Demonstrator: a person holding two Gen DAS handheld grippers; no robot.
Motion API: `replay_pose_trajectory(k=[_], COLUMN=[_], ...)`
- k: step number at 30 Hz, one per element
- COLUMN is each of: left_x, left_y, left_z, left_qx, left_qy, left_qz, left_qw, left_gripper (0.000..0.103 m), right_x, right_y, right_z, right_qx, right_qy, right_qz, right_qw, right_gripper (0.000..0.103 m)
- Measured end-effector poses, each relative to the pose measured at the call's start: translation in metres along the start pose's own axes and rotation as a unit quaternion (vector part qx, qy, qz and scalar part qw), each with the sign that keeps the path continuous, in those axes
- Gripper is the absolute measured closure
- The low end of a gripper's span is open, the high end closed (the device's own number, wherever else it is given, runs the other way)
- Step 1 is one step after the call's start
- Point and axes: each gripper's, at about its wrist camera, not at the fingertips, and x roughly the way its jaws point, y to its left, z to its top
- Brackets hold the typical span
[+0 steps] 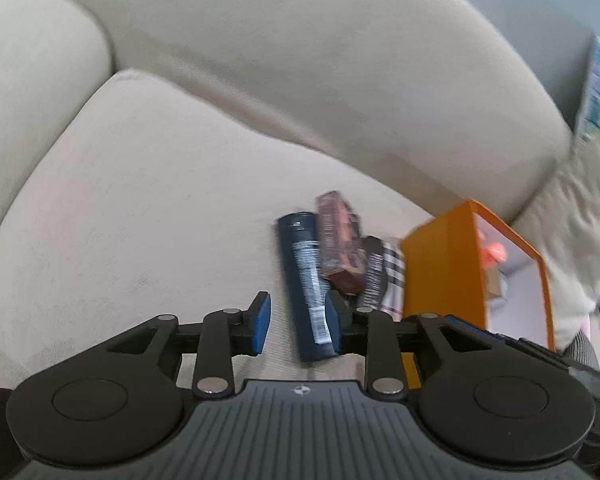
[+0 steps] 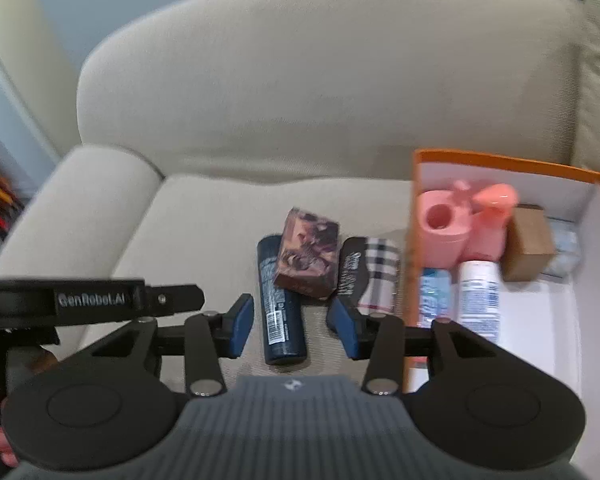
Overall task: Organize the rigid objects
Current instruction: 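Grasp the photo-card box upright with the right tool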
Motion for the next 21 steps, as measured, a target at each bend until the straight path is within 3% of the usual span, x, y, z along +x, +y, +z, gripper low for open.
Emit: replay_pose_trajectory(k=[11,17,21], left_x=[0.047,0.062,0.066], left_y=[0.030,0.038,0.043], left_z=[0.028,0.034,0.034], left_qx=[-0.036,-0.049,-0.056], left_qy=[0.009,0.014,0.022], left_qz=[0.005,0.003,-0.002], left_qw=[0.9993,0.9987,0.9982], left_gripper=[0.070,0.070,0.070], right_x=[0.099,0.126,0.134], right_y=[0.010,0.009,0.000], right_z=[0.032,0.037,0.038], right_qx=[-0.016,-0.033,-0.006], right_qy=[0.052,0.073,0.084], right_qz=[-0.031,-0.040,-0.018], right_qw=[0.998,0.996,0.996], right_gripper=[0.046,0.042,0.039])
